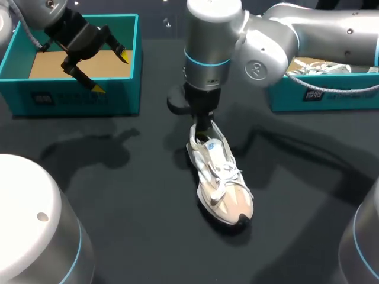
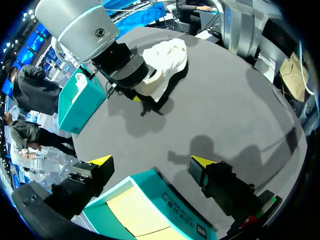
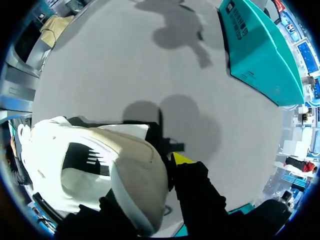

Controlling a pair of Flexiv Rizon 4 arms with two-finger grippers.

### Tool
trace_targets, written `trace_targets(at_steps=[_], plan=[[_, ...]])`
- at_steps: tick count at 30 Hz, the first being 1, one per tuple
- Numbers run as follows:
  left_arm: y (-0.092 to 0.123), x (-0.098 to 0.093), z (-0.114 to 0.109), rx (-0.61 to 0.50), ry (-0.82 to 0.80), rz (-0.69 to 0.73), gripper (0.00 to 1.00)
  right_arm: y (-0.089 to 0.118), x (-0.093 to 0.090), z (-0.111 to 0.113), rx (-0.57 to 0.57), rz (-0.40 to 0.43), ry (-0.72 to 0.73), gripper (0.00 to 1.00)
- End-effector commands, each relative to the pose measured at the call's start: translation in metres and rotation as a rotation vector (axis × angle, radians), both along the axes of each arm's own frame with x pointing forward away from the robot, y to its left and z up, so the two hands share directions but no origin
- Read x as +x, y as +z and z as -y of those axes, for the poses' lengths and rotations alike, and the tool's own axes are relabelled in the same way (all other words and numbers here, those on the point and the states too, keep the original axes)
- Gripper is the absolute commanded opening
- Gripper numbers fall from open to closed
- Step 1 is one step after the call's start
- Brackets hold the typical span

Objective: Take the shoe out of the shoebox, open the shoe tongue, remove and reinsert the insole, then place the shoe into the shoebox

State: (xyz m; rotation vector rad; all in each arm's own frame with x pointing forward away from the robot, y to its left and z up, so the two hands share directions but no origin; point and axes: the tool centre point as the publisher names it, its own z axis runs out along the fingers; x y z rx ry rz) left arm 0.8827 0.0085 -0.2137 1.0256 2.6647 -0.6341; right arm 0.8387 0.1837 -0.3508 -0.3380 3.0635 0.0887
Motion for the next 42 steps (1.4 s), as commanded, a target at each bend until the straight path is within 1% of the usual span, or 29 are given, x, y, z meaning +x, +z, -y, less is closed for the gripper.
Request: trace_targets(at_steps=[1,4,7,27,29,32,37,42], plan=[[0.0,0.0,0.0,0.002,0.0,0.0,1.0,0.051,0.001,0.024,-0.01,0.016,0.001,0.0],[0.0,0.0,0.0,0.002,0.0,0.0,1.0,0.072,0.009,0.037,-0.03,0.024,-0.01,0.0],[0.0,0.0,0.0,0.002,0.0,0.0,1.0,0.093,0.019,0.052,-0.009,0.041,-0.02,0.0],[0.0,0.0,0.0,0.002,0.0,0.0,1.0,0.093,0.019,0.052,-0.009,0.041,-0.02,0.0],[0.0,0.0,0.0,0.002,0.0,0.0,1.0,0.1,0.027,0.059,-0.03,0.052,-0.016,0.0],[0.0,0.0,0.0,0.002,0.0,0.0,1.0,0.107,0.039,0.072,-0.059,0.044,-0.013,0.0],[0.0,0.0,0.0,0.002,0.0,0.0,1.0,0.135,0.065,0.109,-0.102,0.053,-0.011,0.0],[0.0,0.0,0.0,0.002,0.0,0.0,1.0,0.163,0.084,0.139,-0.117,0.083,-0.007,0.0]])
